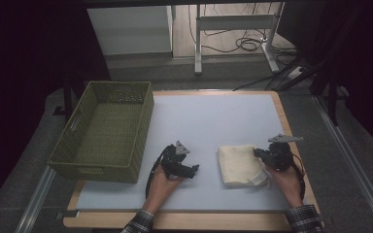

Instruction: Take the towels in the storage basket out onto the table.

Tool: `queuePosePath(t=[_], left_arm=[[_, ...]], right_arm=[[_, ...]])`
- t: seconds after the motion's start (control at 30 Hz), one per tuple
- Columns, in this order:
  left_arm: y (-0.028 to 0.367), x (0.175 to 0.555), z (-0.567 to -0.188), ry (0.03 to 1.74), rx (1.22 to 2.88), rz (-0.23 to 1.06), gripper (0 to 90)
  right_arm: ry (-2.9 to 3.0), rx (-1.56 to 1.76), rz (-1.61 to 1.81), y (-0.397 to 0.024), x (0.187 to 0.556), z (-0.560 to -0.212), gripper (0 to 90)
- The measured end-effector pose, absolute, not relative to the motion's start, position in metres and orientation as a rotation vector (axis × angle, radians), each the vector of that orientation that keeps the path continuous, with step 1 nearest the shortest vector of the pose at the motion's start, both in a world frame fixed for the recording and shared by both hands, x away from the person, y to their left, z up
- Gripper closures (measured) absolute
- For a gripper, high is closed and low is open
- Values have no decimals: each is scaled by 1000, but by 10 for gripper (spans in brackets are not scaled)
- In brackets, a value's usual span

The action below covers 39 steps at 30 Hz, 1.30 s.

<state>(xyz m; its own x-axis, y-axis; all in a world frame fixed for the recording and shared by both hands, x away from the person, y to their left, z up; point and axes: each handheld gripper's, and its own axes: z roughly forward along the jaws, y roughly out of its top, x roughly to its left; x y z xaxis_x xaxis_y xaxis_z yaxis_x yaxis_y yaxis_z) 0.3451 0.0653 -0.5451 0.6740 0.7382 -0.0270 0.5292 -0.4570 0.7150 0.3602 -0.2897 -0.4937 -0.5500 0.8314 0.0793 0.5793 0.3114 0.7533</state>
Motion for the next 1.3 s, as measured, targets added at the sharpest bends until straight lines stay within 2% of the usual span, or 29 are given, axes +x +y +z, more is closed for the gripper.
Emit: queuePosePath(t=[0.17,0.3,0.4,0.47,0.63,1.0,1.17,1.3], left_arm=[[65,345,-545,971,2168,374,121],[65,345,-545,972,2168,374,121],[65,345,-545,973,2168,371,120],[66,346,-545,974,2169,368,119],[63,349,-543,984,2169,349,123],[-1,395,-502,835,2174,347,296],[-23,410,-503,825,2168,310,385],[-31,413,-512,829,2205,326,409]], right_arm=[[2250,1274,1051,-294,359,-487,879],[2284,1331,1018,-296,372,-506,872],[2288,1356,1046,-298,375,-516,816],[2264,1335,1044,-299,370,-510,731],[2263,1309,1059,-304,358,-497,695],[2308,1263,1055,-312,313,-491,629],[2318,1257,1004,-310,302,-501,615],[2320,1280,1010,-314,301,-508,603]])
